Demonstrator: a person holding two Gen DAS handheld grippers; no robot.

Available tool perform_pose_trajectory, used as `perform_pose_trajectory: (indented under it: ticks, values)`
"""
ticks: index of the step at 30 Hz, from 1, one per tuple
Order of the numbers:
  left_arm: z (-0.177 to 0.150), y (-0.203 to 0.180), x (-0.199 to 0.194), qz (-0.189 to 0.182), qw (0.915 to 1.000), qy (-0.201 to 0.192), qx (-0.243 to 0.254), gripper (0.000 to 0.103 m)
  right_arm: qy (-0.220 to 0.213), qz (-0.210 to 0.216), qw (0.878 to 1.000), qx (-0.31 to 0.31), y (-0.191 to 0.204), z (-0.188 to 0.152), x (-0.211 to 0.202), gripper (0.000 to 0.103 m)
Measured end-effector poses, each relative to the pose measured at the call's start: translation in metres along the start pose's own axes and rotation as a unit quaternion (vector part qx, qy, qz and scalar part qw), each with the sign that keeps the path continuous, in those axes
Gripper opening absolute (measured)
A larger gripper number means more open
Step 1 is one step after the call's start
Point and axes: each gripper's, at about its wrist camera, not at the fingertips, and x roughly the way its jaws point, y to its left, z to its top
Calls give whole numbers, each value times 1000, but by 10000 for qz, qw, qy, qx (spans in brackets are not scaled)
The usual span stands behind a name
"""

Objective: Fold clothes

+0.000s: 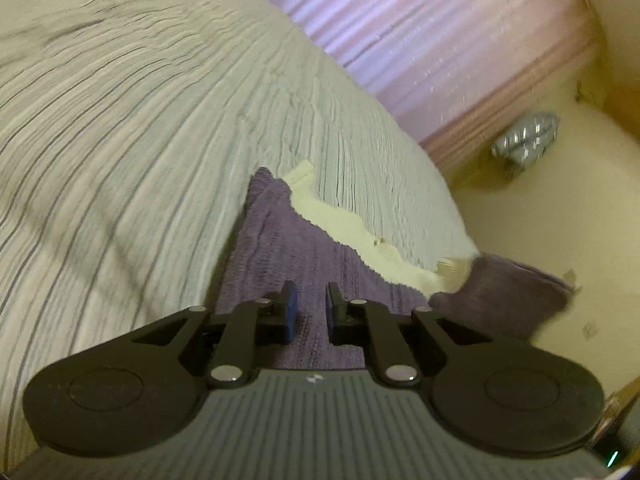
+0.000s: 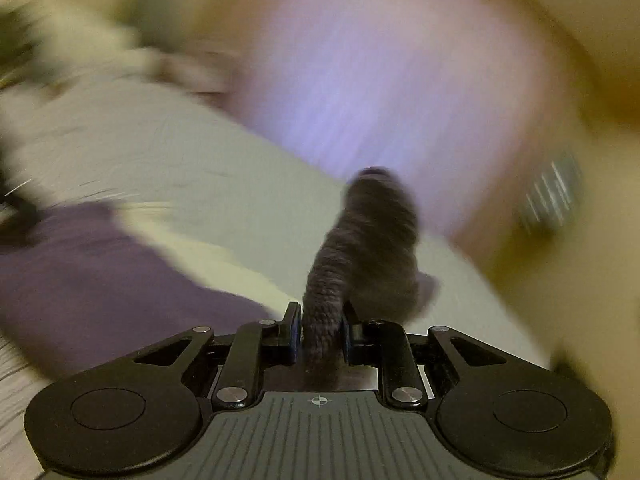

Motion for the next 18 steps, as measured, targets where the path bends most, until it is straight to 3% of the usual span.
perform_pose_trajectory:
  ticks: [3, 4, 7, 11, 12, 14, 16, 17, 18]
  values:
    - [-5, 10, -11, -125, 9992, -75, -373, 10, 11, 551, 9940, -940, 63, -11, 2, 20]
    - [-6, 12, -14, -161, 9987, -90, -467, 10, 119, 689, 9904, -1192, 77, -18, 3, 29]
    - [-11, 16, -21, -208, 9979, -114, -606, 10, 7, 784, 9814, -1753, 98, -35, -2, 34]
    - [-12, 10, -23, -305, 9975, -119, -623, 10, -116, 1294, 9794, -1544, 77, -39, -21, 34]
    - [-12, 7, -22, -339, 9975, -119, -610, 10, -148, 1422, 9790, -1452, 70, -40, -26, 42]
    - [-10, -1, -20, -426, 9976, -108, -538, 10, -111, 1824, 9823, -410, 34, -33, -43, 47]
    - [-8, -6, -18, -484, 9977, -83, -473, 10, -71, 2204, 9733, 641, -2, -26, -61, 47]
    - [-7, -8, -17, -507, 9977, -70, -444, 10, -119, 2476, 9538, 1698, -35, -32, -62, 47]
    - [-6, -10, -16, -530, 9977, -57, -415, 10, -166, 2719, 9224, 2739, -69, -39, -63, 47]
